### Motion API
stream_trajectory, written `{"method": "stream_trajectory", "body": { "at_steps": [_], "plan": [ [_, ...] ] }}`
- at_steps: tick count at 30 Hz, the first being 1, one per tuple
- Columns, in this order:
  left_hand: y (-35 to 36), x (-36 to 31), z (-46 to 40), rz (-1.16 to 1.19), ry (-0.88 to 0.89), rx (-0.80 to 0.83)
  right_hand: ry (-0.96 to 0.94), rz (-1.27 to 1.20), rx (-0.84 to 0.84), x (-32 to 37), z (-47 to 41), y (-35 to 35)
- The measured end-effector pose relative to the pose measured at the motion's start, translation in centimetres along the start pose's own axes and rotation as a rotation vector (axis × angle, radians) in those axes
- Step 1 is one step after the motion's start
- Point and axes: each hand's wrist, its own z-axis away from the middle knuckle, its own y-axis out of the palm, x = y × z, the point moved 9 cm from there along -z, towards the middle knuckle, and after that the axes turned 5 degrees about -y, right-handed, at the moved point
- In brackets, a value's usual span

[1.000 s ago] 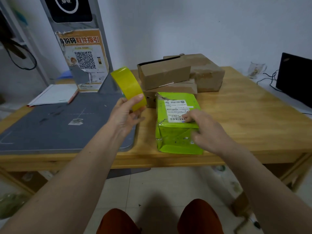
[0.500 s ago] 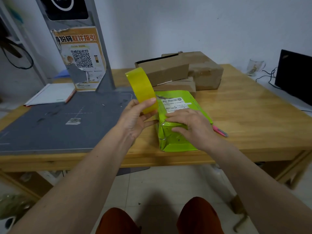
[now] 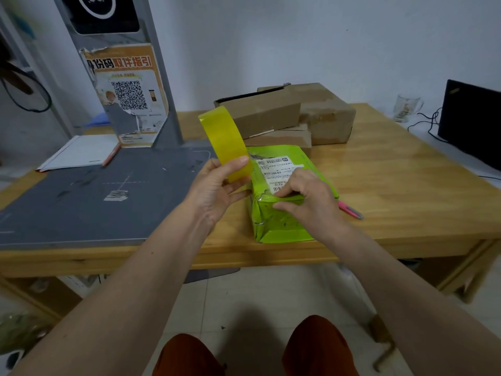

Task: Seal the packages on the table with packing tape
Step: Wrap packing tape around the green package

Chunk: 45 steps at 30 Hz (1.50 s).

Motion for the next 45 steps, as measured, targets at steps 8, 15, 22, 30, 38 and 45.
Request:
{"method": "stream_trajectory", "body": {
  "at_steps": [8,15,22,30,38,45],
  "plan": [
    [-0.5,0.4,0.1,-0.011,-0.001,-0.011,0.414,0.181,0.023,-6.0,3.3,-2.6],
    [0.4,1.6,0.3,0.105,-0.039,-0.004,0.497,-0.236,-0.161,-7.4,3.5,-3.3],
    [2.6,-0.5,0.6,0.192,0.016,0.051,0.652,-0.622,-0.436,-10.1,5.8,-3.7],
    [5.9,-3.2,1.1,0.240,0.015,0.164,0.868,-0.430,-0.265,-10.3,7.1,0.0],
    [3.7,-4.2,0.8,0.196,0.090,0.110,0.201,0.206,0.026,1.0,-0.6,1.0],
    [-0.3,-5.0,0.7,0.169,0.126,0.024,0.211,0.601,0.059,2.4,-1.1,3.2]
  ]
}}
